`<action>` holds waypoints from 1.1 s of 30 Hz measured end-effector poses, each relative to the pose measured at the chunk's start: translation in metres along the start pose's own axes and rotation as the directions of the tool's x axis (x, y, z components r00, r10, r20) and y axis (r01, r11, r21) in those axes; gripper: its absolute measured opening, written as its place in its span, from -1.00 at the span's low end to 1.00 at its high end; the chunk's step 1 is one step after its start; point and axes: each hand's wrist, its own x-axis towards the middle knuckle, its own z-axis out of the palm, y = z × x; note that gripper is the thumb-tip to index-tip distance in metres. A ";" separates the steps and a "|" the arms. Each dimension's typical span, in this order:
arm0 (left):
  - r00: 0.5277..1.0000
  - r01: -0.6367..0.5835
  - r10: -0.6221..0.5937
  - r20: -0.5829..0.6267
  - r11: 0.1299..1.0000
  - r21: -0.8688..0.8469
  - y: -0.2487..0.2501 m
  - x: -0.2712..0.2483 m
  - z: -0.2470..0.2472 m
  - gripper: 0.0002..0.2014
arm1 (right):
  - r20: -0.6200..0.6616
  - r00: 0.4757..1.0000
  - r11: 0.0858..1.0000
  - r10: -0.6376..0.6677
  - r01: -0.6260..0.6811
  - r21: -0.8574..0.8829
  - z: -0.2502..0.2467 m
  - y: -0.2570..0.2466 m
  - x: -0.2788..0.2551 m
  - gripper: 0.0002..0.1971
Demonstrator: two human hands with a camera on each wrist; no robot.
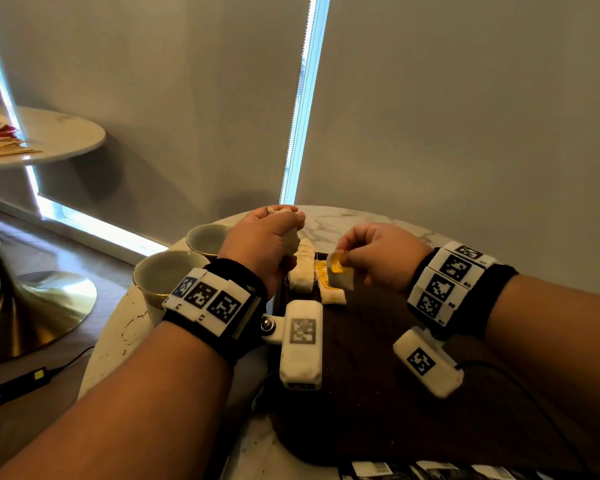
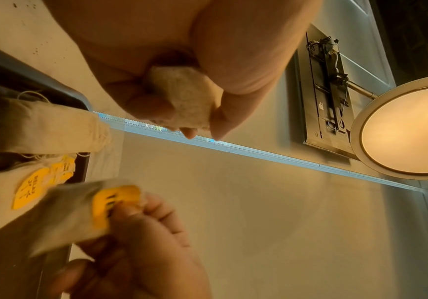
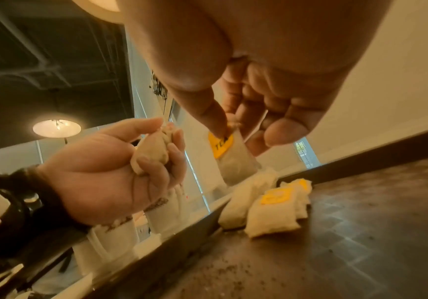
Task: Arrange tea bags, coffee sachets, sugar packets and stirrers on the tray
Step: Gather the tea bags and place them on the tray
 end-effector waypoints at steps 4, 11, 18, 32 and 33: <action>1.000 -0.005 0.005 -0.006 1.000 0.003 0.001 0.000 0.001 -0.90 | 0.182 0.979 0.988 0.097 -0.073 -0.135 0.000 0.000 -0.001 -0.85; 1.000 0.003 -0.003 0.004 1.000 -0.001 0.001 -0.002 0.000 -0.93 | 0.323 0.927 0.952 0.192 -0.096 -0.291 0.010 -0.002 0.003 -0.89; 1.000 0.018 -0.018 -0.009 1.000 -0.012 0.001 -0.001 0.000 -0.89 | 0.131 0.978 0.953 0.161 -0.120 -0.278 0.018 0.004 0.016 -0.92; 0.999 0.030 -0.031 -0.038 0.999 -0.019 0.001 0.001 0.000 -0.91 | 0.064 0.995 0.988 0.082 -0.073 -0.133 0.015 0.000 0.011 -0.93; 0.999 0.032 -0.033 -0.042 0.999 -0.026 0.000 0.001 0.001 -0.91 | 0.113 0.990 0.994 0.089 -0.082 -0.070 0.015 -0.002 0.008 -0.95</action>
